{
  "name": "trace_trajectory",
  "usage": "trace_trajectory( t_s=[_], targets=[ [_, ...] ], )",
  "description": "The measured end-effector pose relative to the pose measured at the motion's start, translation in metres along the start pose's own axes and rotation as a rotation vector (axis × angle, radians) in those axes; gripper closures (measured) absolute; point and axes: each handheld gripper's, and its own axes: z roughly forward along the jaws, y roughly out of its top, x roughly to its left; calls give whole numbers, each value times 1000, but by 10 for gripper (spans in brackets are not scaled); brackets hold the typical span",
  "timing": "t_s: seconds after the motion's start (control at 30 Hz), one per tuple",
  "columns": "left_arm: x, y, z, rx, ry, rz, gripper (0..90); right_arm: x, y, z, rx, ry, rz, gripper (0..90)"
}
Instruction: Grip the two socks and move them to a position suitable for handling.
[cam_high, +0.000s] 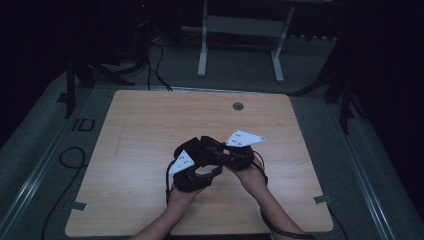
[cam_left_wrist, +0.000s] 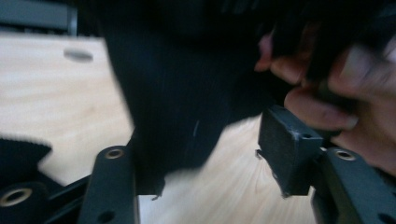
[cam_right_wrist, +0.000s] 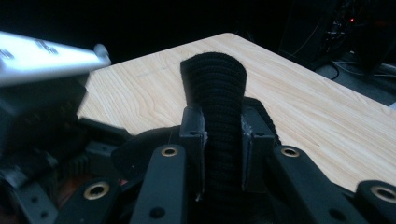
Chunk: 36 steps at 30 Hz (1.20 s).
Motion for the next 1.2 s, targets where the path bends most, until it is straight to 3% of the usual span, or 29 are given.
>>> trace_trajectory(
  t_s=[0.03,0.17,0.2,0.23,0.5,0.73,0.9,0.97,1.03,1.2],
  targets=[
    [-1,2,0,-1,13,21,480,0,0,0,-2,4,2,747],
    [-7,8,0,34,60,114,752,-1,-2,-2,-5,15,14,745],
    [-7,8,0,34,60,114,810,-1,-2,-2,-5,15,14,745],
    [-7,8,0,34,60,114,810,-1,-3,-3,-6,18,15,745],
    [-11,6,-8,127,137,240,846,-4,-12,-10,12,13,10,739],
    [-6,11,-21,166,189,261,854,-7,-19,-23,3,24,28,745],
    [2,16,-37,157,244,238,856,-14,-26,-36,4,-4,45,819],
    [0,17,-42,166,252,260,856,-17,-30,-39,13,12,70,820],
    [-5,15,-44,184,258,279,856,-15,-35,-38,30,15,64,820],
    [-13,-4,-48,247,243,241,853,-6,-51,-36,89,38,60,820]
  ],
)
